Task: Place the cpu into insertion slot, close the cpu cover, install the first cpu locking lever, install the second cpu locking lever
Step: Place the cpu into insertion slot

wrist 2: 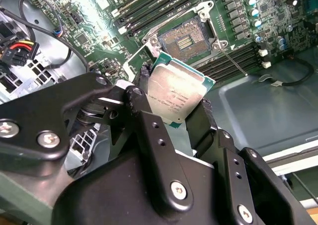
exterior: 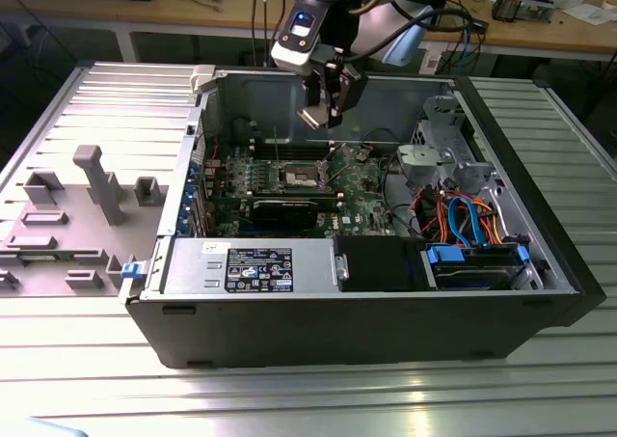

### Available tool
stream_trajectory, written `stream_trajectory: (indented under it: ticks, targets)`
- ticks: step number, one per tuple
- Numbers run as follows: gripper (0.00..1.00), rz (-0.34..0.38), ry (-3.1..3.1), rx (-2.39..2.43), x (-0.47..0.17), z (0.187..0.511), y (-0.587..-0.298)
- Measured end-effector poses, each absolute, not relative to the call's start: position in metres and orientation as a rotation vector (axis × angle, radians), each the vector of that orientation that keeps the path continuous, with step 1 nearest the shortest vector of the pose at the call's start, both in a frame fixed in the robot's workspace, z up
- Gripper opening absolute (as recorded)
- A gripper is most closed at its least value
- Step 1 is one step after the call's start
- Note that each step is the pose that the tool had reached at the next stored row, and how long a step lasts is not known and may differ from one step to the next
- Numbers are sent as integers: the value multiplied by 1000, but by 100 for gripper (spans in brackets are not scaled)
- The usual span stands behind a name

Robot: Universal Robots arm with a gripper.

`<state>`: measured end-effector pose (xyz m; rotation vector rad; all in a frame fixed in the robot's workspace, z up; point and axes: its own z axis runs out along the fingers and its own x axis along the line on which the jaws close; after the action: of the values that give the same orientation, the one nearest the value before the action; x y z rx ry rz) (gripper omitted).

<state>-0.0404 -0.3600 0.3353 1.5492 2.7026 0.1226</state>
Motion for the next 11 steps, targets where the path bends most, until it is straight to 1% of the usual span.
stream_trajectory:
  ticks: [11]
  targets:
    - [55, 121, 2668, 1604, -41, 322, -360]
